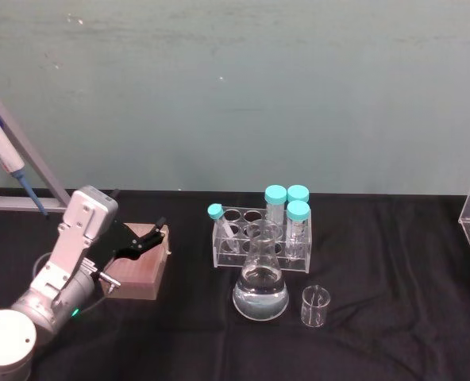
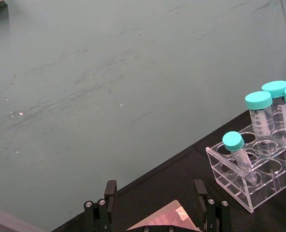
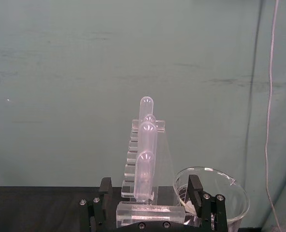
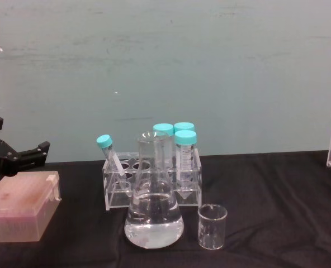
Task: Place the experimental apparatus aside using one hand.
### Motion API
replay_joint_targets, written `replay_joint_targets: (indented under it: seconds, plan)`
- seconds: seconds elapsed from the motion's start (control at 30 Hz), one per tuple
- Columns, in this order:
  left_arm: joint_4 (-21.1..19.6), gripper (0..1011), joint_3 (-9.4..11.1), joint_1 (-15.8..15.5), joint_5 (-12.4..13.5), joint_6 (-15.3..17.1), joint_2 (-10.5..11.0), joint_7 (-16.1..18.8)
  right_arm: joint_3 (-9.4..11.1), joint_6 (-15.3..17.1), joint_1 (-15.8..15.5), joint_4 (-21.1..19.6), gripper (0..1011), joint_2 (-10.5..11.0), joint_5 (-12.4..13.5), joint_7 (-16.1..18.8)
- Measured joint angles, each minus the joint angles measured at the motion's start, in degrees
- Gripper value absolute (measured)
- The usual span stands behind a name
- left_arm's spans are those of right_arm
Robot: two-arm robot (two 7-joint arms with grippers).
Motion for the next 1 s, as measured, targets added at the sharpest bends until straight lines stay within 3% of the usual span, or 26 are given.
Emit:
replay_joint_targets:
  seconds: [0.57,1.0]
  plan:
    - [0.00,1000,0.00,0.00,0.00,0.00,0.00,0.00,0.25,-0.40,-1.31,-3.07,1000,-0.46,0.00,-0.39]
    - [0.00,1000,0.00,0.00,0.00,0.00,0.00,0.00,0.45,-1.82,-2.57,-6.70,1000,-1.14,-2.71,-2.60]
